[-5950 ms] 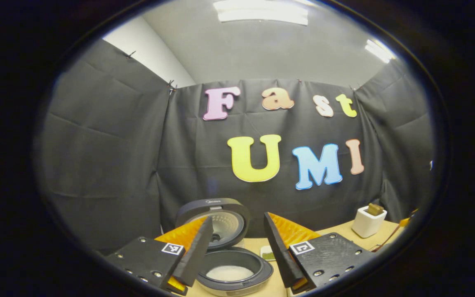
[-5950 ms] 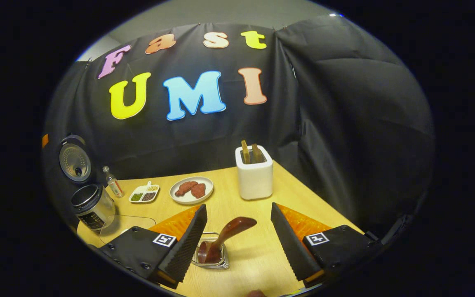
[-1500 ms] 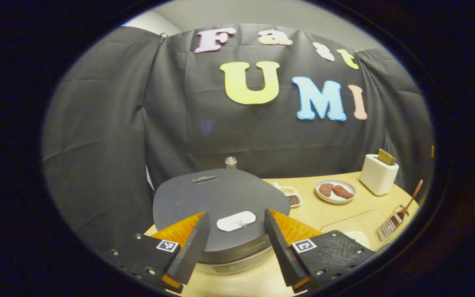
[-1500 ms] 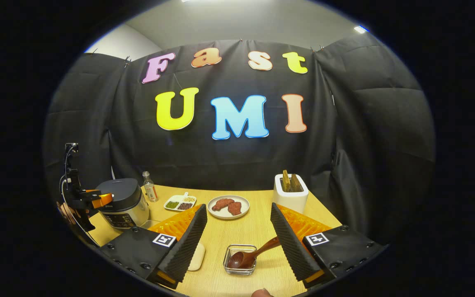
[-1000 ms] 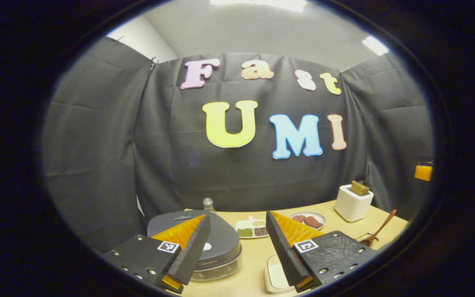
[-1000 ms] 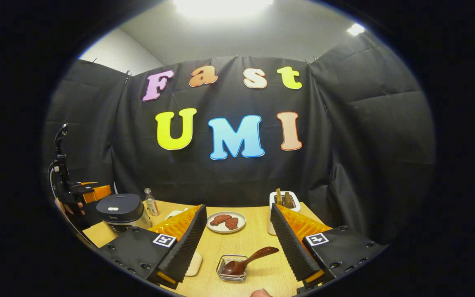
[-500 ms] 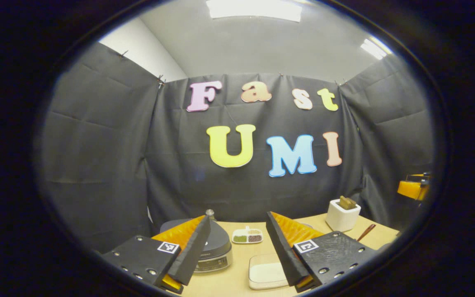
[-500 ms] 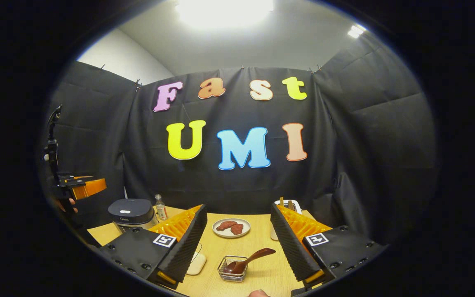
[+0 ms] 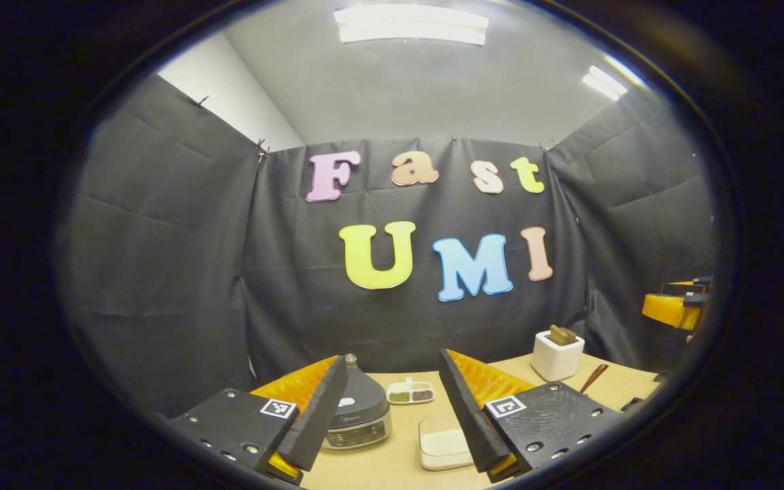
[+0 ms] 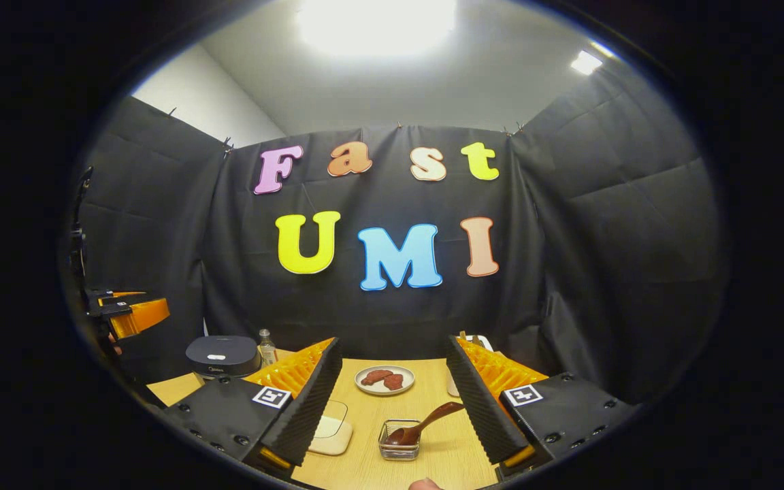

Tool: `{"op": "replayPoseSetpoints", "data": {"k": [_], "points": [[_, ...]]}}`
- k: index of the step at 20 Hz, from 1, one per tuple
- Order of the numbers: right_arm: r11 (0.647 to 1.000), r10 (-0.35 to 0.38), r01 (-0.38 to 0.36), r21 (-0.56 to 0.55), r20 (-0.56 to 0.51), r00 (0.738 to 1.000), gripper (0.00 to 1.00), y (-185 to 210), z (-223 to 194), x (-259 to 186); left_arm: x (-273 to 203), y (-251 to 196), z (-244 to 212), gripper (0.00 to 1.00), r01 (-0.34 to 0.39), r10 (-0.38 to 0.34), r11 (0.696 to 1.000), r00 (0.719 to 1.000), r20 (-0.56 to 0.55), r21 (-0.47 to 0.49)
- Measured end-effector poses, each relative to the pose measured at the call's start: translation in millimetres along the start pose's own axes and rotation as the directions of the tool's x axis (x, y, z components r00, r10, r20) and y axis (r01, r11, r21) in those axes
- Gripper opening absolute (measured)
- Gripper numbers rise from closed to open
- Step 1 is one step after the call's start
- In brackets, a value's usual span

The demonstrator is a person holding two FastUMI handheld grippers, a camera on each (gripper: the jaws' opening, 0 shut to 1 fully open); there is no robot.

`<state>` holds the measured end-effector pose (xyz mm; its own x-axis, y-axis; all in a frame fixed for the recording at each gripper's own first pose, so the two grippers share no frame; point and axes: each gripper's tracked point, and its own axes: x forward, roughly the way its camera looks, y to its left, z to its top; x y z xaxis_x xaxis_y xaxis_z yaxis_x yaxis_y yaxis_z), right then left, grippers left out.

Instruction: Close the left gripper, press the button to open the rice cooker; take a wooden spoon from the chopstick holder with the right hand, scoop a spoonful of rice and pour it into the rice cooker, then put the wooden spoon back into the chopstick holder.

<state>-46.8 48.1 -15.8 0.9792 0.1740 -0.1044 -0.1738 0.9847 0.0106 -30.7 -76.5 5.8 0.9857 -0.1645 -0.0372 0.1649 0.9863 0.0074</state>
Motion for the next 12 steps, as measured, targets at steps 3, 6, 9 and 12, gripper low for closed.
{"op": "replayPoseSetpoints", "data": {"k": [3, 6, 9, 12], "points": [[1.000, -0.015, 0.015, 0.002, 0.008, 1.000, 0.98, 6, 4, -9, -11, 7, 6, 0.84, 0.005, -0.005, 1.000, 1.000, 0.019, -0.006], [1.000, -0.023, 0.023, -0.006, 0.024, 0.999, 0.98, 12, 10, -13, -19, 13, 10, 0.84, 0.001, -0.001, 1.000, 0.999, 0.033, 0.002], [1.000, -0.021, 0.021, -0.007, 0.028, 0.999, 0.98, 19, 7, -9, -24, 18, 15, 0.84, -0.003, 0.002, 1.000, 0.999, 0.044, 0.010], [1.000, -0.019, 0.019, -0.007, 0.031, 0.999, 0.98, 23, 9, -12, -29, 21, 17, 0.84, -0.003, 0.002, 1.000, 0.999, 0.053, 0.013]]}}
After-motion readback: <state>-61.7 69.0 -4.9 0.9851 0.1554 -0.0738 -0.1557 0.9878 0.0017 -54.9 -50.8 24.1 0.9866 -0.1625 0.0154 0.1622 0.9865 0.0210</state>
